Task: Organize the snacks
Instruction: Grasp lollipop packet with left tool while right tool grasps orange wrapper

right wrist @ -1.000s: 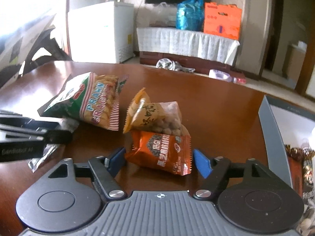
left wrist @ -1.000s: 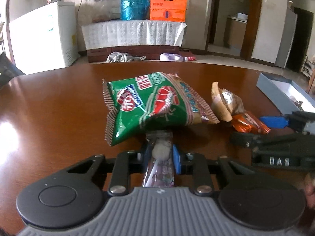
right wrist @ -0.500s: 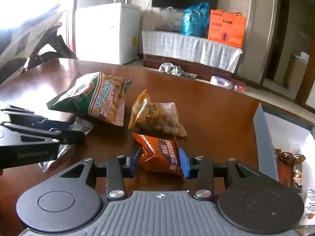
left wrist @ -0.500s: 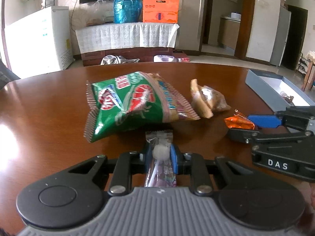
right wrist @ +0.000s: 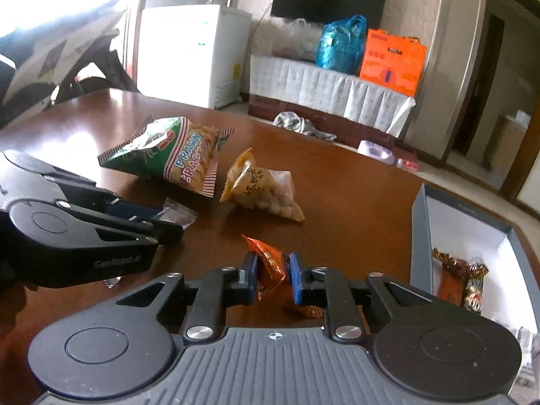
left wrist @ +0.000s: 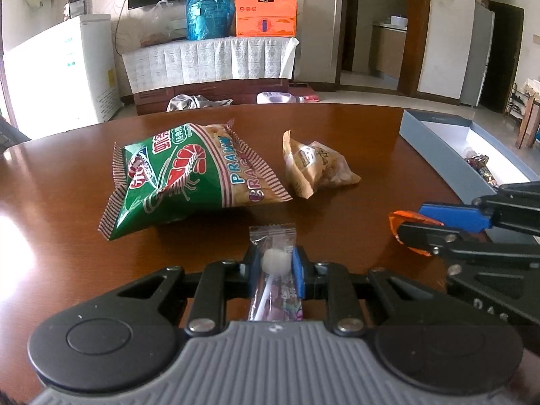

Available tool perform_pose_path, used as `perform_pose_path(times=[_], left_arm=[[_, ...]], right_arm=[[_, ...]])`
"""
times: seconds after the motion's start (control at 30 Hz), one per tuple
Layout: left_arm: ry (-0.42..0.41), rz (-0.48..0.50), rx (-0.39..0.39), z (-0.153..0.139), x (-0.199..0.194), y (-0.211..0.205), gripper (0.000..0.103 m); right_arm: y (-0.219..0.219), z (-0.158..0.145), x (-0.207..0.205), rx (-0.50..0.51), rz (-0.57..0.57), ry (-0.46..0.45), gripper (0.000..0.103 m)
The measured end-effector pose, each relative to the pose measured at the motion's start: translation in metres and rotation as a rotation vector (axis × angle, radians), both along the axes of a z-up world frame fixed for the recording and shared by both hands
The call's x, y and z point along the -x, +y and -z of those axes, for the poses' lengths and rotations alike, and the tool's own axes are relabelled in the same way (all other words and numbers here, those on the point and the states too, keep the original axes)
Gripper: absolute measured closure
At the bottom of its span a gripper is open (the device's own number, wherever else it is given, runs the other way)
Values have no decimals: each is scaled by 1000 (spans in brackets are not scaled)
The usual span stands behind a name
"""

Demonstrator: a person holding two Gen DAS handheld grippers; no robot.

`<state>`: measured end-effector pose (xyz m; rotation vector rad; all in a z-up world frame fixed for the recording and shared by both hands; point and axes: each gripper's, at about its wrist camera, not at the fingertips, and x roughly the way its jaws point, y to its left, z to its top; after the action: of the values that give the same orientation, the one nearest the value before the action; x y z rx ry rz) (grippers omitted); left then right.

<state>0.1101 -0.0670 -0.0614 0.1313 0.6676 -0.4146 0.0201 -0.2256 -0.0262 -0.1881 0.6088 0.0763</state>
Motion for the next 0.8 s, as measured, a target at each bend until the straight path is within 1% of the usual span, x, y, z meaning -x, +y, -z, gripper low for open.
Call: perform_pose_path(times=[0.17,0.33,0.53,0.8], left_arm=[[4,-8,12,-1,-1,0,85],[-3,-8,32,-3,0,0,85],[-7,-11,16,-3,1,-9,85],[-49,-3,-5,-10,1,-22,85]], right_arm=[[-8,-7,5,-28,13,-17,84],[-6,-11,11,-18,0,-27,84],[-3,-15,22,12,-19,-36,84],[-12,-20,28,-6,-20,-48,85]])
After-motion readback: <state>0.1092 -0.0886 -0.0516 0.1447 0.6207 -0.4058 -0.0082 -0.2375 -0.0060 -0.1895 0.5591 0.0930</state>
